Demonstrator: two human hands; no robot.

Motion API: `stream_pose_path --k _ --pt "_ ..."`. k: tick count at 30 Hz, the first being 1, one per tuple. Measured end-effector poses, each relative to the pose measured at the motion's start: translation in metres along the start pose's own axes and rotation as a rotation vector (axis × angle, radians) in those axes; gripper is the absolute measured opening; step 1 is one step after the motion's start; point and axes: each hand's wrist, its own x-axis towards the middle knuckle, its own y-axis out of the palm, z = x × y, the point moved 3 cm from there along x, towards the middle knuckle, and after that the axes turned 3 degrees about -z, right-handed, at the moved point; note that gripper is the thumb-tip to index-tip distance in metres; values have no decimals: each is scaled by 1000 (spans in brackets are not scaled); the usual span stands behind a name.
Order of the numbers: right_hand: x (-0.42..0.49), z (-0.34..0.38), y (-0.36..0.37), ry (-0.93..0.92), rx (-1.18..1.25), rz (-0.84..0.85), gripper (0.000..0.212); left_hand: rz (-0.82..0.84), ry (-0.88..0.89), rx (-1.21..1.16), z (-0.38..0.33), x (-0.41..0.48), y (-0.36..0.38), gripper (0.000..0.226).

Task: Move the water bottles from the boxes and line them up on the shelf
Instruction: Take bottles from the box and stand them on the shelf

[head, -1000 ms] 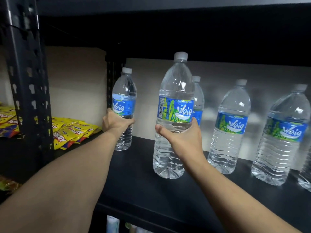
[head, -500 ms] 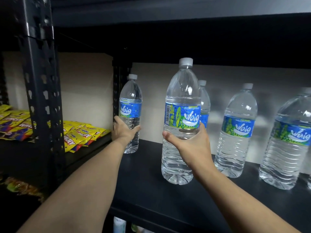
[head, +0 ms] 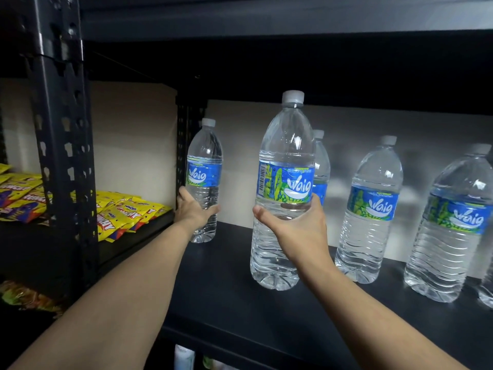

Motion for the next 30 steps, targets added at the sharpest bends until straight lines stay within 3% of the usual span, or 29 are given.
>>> stream_pose_path --k 6,11,14,17,30 --pt "-4 5 5 -13 10 -20 76 109 -10 -31 19 -44 -13 110" --pt "1 15 29 -24 28 -97 77 263 213 434 36 -98 -37 89" --pt "10 17 53 -17 40 -154 82 430 219 626 53 -116 -34 96" --pt "20 13 76 -18 60 -189 78 480 208 725 56 -116 -30 108" --pt "48 -44 124 -22 -64 -197 78 466 212 707 55 -118 -32 121"
